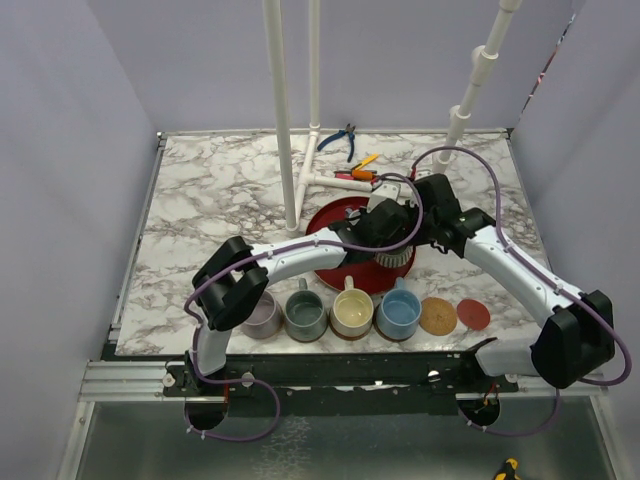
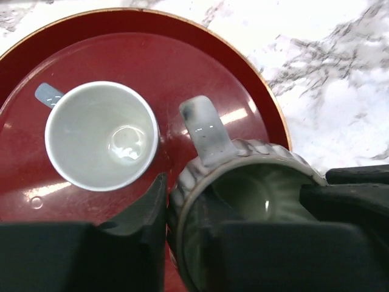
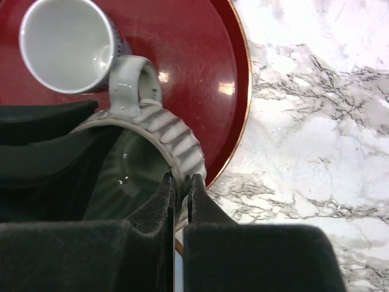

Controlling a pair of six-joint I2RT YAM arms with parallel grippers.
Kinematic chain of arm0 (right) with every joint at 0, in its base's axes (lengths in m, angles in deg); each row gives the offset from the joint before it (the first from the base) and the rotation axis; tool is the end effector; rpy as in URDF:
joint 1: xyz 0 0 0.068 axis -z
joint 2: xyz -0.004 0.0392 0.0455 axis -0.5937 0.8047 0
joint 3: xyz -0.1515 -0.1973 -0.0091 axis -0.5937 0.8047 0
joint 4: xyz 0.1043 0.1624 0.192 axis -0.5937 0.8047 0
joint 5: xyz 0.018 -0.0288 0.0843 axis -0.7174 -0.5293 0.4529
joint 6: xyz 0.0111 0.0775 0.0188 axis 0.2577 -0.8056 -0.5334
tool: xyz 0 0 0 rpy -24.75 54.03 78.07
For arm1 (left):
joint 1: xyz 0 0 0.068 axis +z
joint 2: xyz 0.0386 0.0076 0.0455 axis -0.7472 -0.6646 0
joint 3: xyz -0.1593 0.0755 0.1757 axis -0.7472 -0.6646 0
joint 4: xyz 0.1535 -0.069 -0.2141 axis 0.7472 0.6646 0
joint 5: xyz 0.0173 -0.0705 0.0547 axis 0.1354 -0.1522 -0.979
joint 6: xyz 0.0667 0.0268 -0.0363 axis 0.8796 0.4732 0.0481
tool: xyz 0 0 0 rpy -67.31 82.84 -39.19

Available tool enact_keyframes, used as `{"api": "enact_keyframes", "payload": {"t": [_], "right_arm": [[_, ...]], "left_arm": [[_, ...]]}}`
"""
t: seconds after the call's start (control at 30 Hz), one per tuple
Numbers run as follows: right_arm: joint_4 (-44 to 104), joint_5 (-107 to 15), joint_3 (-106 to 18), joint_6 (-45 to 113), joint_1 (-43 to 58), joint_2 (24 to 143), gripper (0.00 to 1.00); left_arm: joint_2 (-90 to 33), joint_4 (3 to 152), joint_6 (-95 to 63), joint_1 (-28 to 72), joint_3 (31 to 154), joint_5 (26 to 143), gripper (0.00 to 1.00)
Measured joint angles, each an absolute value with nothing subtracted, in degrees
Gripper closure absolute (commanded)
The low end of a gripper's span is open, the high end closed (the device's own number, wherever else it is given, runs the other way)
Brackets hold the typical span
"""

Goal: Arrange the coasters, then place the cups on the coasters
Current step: Place the cup on the coaster.

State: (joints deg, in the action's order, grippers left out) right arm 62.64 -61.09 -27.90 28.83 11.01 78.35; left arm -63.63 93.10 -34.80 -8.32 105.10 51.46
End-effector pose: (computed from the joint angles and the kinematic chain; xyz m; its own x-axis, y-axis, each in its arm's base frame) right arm 0.2910 0.1277 0.2195 -0.7486 -0.1295 -0.6503 -0.1958 0.9802 0.0302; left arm 0.2813 -0.3744 0.1903 -0.5952 0.0801 -0.7996 0.3267 0.9332 -0.1497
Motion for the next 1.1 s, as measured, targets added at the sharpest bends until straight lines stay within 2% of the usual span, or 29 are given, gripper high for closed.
{"api": "enact_keyframes", "payload": {"t": [0.1,0.27,0.37,0.5,0.63,0.83,1.1], "right_arm": [[63.34,-61.24,-29.06,29.00,10.09,78.30,0.79],[64.00,-62.00,-30.28,26.42,9.96,77.78,0.40],[65.31,-64.76,-31.42,24.50,10.33,76.75,0.29],[66.95,-66.53,-33.45,22.53,11.19,74.46,0.22],[67.76,-66.46,-35.13,21.20,13.07,71.66,0.21],[68.24,-63.97,-35.27,19.41,23.08,69.93,0.19],[68.09,-63.53,-35.37,17.24,33.09,68.25,0.15]], "left_arm": [[-64.22,94.19,-33.57,-8.69,105.10,50.63,1.00],[-64.31,94.78,-33.55,-9.21,105.10,49.76,1.00],[-64.25,95.22,-33.90,-9.28,105.10,48.99,1.00],[-63.81,95.70,-34.14,-9.48,105.10,48.40,1.00],[-63.18,95.74,-34.62,-9.59,105.12,48.38,1.00],[-62.91,97.60,-35.21,-11.09,107.57,47.88,1.00],[-63.00,99.67,-36.11,-18.00,118.01,47.51,1.00]]}}
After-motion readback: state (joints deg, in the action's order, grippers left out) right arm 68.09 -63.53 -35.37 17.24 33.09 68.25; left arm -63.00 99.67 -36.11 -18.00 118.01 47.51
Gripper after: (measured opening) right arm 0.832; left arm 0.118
